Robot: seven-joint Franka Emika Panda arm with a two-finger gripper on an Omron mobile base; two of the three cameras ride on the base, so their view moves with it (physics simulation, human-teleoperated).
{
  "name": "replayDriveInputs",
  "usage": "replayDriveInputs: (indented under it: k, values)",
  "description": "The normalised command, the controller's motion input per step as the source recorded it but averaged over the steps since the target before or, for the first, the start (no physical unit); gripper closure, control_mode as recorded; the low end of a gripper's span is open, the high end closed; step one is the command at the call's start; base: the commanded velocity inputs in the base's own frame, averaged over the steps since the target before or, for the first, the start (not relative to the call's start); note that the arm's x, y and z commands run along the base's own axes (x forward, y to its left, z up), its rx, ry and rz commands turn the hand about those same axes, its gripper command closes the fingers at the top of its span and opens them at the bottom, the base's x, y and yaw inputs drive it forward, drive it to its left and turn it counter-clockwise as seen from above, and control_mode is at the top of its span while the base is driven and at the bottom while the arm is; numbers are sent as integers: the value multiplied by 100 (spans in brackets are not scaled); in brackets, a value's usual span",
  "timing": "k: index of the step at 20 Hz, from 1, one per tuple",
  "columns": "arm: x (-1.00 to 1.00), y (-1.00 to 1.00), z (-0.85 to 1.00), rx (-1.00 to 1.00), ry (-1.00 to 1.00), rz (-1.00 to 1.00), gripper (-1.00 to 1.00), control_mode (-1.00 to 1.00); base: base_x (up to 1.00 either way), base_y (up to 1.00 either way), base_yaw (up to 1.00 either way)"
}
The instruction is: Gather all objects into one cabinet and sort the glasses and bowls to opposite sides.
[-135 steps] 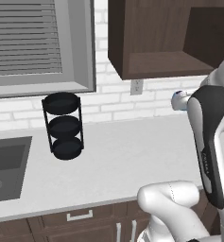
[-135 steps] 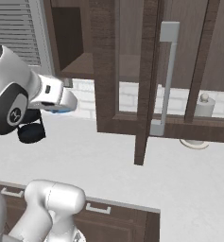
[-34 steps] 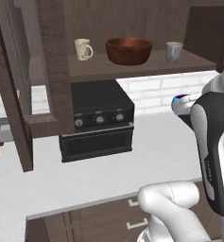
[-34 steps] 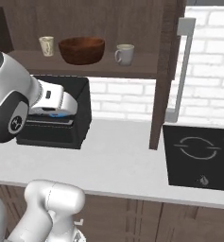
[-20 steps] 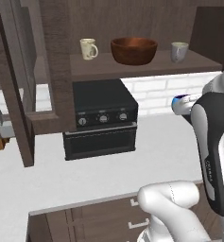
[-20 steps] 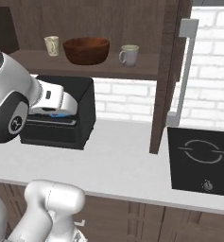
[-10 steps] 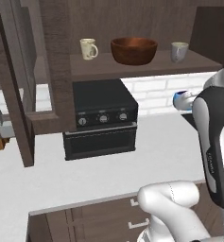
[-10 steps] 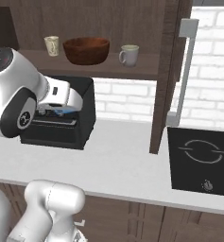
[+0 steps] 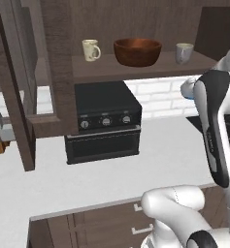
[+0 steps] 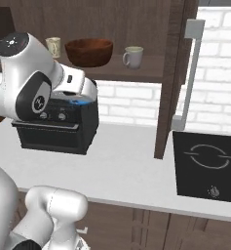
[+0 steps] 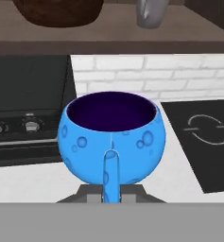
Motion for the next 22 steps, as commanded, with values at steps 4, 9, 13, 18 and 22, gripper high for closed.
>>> replayDriveInputs:
  k: [4, 9, 13, 18, 22]
  values:
    - [42, -46, 9, 0, 0, -22, 100, -100, 0, 0, 0]
    - [61, -44, 9, 0, 0, -17, 100, -100, 0, 0, 0]
    - [83, -41, 0, 4, 0, -7, 100, -100, 0, 0, 0]
    - [59, -45, 1, 3, -8, -2, 100, -100, 0, 0, 0]
    - [41, -39, 0, 0, -15, 0, 100, -100, 0, 0, 0]
